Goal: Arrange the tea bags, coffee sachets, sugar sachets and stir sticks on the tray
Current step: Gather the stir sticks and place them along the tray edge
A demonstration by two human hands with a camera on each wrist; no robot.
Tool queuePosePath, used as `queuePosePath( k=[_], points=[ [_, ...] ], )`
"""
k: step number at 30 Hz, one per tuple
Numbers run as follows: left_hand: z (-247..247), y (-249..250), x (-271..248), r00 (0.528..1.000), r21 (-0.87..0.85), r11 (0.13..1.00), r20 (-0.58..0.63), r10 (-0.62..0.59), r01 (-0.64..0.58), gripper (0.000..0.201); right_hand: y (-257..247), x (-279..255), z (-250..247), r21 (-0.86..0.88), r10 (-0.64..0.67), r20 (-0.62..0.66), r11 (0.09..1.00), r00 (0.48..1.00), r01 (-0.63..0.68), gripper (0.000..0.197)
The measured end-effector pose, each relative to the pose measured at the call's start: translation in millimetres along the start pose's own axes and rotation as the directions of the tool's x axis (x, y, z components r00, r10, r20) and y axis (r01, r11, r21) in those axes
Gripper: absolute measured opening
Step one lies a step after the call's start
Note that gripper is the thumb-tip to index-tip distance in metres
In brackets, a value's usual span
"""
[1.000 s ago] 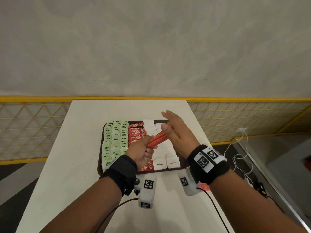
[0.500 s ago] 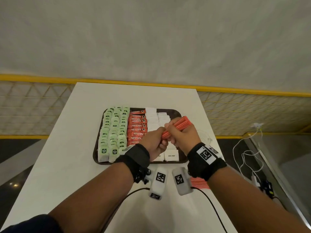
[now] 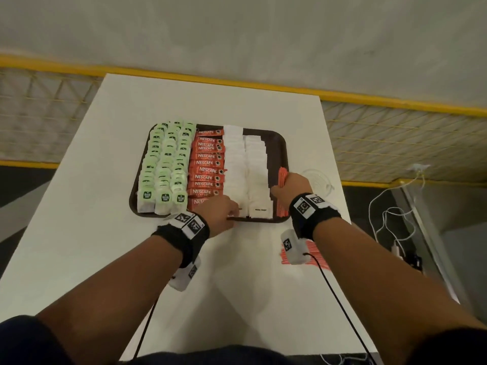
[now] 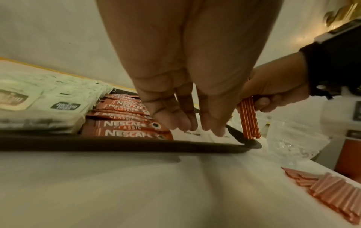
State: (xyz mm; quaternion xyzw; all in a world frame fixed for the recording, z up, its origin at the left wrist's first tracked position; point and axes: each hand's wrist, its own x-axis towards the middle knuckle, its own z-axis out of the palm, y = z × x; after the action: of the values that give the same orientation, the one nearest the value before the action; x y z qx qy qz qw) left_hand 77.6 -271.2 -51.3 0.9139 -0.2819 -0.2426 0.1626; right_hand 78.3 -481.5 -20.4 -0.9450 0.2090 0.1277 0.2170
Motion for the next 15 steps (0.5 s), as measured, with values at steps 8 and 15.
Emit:
queuePosePath(
  k=[8, 15],
  points=[
    [9, -2, 5, 0.999, 0.113, 0.992, -0.006, -0.052, 0.053, 0.03, -6, 25, 12, -0.076, 0.063, 0.046, 0.995, 0.997, -0.059, 0.039],
    [10, -5, 10, 0.996, 0.098, 0.991, 0.004, -0.09, 0.089, 0.032, -7, 40, 21, -0.13, 0.074, 0.086, 0.99, 0.994, -0.062, 0.033]
  ],
)
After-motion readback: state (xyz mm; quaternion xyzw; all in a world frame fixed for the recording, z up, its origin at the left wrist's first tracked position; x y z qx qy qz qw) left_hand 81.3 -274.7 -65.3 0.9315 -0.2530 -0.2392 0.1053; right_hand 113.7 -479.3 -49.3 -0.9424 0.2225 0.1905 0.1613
